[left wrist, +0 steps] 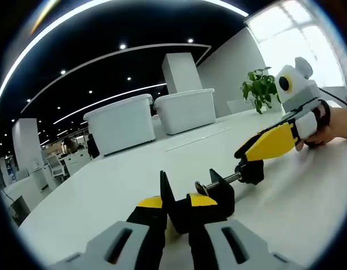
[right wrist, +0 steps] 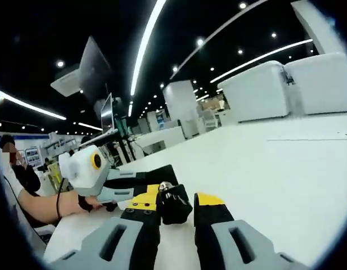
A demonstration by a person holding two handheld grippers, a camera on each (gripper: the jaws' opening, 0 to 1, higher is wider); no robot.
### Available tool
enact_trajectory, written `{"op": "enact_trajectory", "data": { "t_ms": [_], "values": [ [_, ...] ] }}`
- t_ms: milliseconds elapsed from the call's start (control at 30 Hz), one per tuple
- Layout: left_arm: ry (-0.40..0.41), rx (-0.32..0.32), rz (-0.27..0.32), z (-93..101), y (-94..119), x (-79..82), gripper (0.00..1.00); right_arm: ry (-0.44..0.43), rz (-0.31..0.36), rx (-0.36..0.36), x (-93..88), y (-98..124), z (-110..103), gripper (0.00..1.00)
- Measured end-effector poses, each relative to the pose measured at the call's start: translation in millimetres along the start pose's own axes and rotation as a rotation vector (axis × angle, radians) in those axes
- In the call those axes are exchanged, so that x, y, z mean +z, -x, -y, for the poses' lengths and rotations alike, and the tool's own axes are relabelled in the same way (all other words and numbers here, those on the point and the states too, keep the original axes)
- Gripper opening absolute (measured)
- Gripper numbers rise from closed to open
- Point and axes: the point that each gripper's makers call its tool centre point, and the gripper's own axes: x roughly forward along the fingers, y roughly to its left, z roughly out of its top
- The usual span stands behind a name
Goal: Clamp the fixed fixture on the desktop, loosen the retaining clip, secure it to the edge of the desk, and tighten the retaining clip.
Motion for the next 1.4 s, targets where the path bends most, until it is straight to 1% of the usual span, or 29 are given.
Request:
{"op": "enact_trajectory", "data": {
  "t_ms": [67, 100, 300, 433, 567, 600, 733, 800, 833, 867, 900, 933, 967, 1000, 1067, 1133, 1167, 1200, 1233, 1267, 1300, 1333, 1367, 1400],
  "values": [
    [0.000, 0.000, 0.000, -0.1, -0.2, 0.0, 0.14, -0.025, 0.003, -0.017, 0.9, 0.8, 4.5, 0.18],
    [0.000, 0.000, 0.000, -0.1, -0.3, 0.0, 0.14, -0.022, 0.009, -0.017, -0.2, 1.0, -2.4, 0.17],
    [0.000, 0.000, 0.000, -0.6, -0.8, 0.0, 0.14, -0.007, 0.005, 0.010, -5.6, 2.8, -16.9, 0.17],
    [0.000, 0.000, 0.000, -0.9, -1.0, 0.0, 0.14, 0.007, -0.006, 0.043, -10.4, 3.5, -28.7, 0.17],
    [-0.001, 0.000, 0.000, -1.2, -1.5, 0.1, 0.14, 0.000, -0.004, 0.039, -12.3, 5.0, -33.9, 0.15],
    [-0.001, 0.000, 0.000, -1.2, -1.5, 0.1, 0.14, 0.018, 0.000, 0.040, -12.8, 5.4, -36.4, 0.15],
    [-0.002, 0.002, 0.000, -1.9, -1.9, 0.1, 0.14, 0.148, 0.024, 0.048, -13.1, 6.9, -47.5, 0.14],
    [-0.002, 0.004, -0.001, -2.5, -2.1, 0.0, 0.14, 0.229, 0.035, 0.043, -13.6, 7.7, -54.0, 0.14],
    [-0.002, 0.004, -0.001, -2.7, -2.1, -0.1, 0.14, 0.288, 0.042, 0.036, -11.2, 8.4, -51.1, 0.14],
    [-0.001, 0.005, -0.001, -3.0, -2.2, -0.2, 0.14, 0.370, 0.047, 0.026, -10.3, 8.8, -52.1, 0.14],
    [-0.001, 0.007, -0.002, -3.5, -2.2, -0.4, 0.14, 0.514, 0.048, 0.009, -10.1, 8.4, -53.1, 0.13],
    [0.000, 0.007, -0.002, -3.5, -2.3, -0.3, 0.14, 0.612, 0.048, 0.012, -11.0, 8.5, -56.4, 0.13],
    [-0.001, 0.008, -0.002, -3.6, -2.3, -0.4, 0.14, 0.598, 0.047, -0.004, -9.2, 5.8, -50.2, 0.13],
    [0.000, 0.008, -0.003, -3.7, -2.4, -0.5, 0.14, 0.567, 0.048, -0.004, -8.8, 5.0, -50.0, 0.13],
    [-0.001, 0.008, -0.002, -3.6, -2.7, -0.3, 0.14, 0.555, 0.044, -0.010, -7.6, 4.6, -46.6, 0.13],
    [0.000, 0.008, -0.003, -3.7, -3.4, -0.4, 0.14, 0.492, 0.055, -0.012, -4.6, 4.5, -42.5, 0.10],
    [0.000, 0.008, -0.002, -3.7, -3.7, -0.3, 0.14, 0.460, 0.048, -0.020, -3.6, 5.4, -38.8, 0.09],
    [0.000, 0.007, -0.003, -3.6, -4.0, -0.2, 0.14, 0.409, 0.043, -0.019, -3.4, 6.6, -36.8, 0.10],
    [0.000, 0.007, -0.002, -3.7, -4.2, -0.2, 0.14, 0.372, 0.055, -0.029, -0.6, 7.5, -33.1, 0.12],
    [0.000, 0.007, -0.002, -3.8, -4.5, -0.1, 0.14, 0.323, 0.070, -0.025, 2.1, 8.9, -30.4, 0.15],
    [0.001, 0.007, -0.002, -3.8, -4.7, -0.1, 0.14, 0.264, 0.063, -0.002, 0.9, 9.7, -30.9, 0.19],
    [0.000, 0.007, -0.002, -3.9, -4.8, 0.0, 0.14, 0.199, 0.041, 0.014, -0.8, 10.6, -31.3, 0.22],
    [0.001, 0.007, -0.002, -3.9, -4.9, 0.0, 0.14, 0.137, 0.038, 0.048, -0.4, 11.3, -34.4, 0.24],
    [0.000, 0.007, -0.002, -3.9, -4.9, 0.0, 0.14, 0.103, 0.039, 0.063, 0.5, 11.0, -34.1, 0.27]
  ]
}}
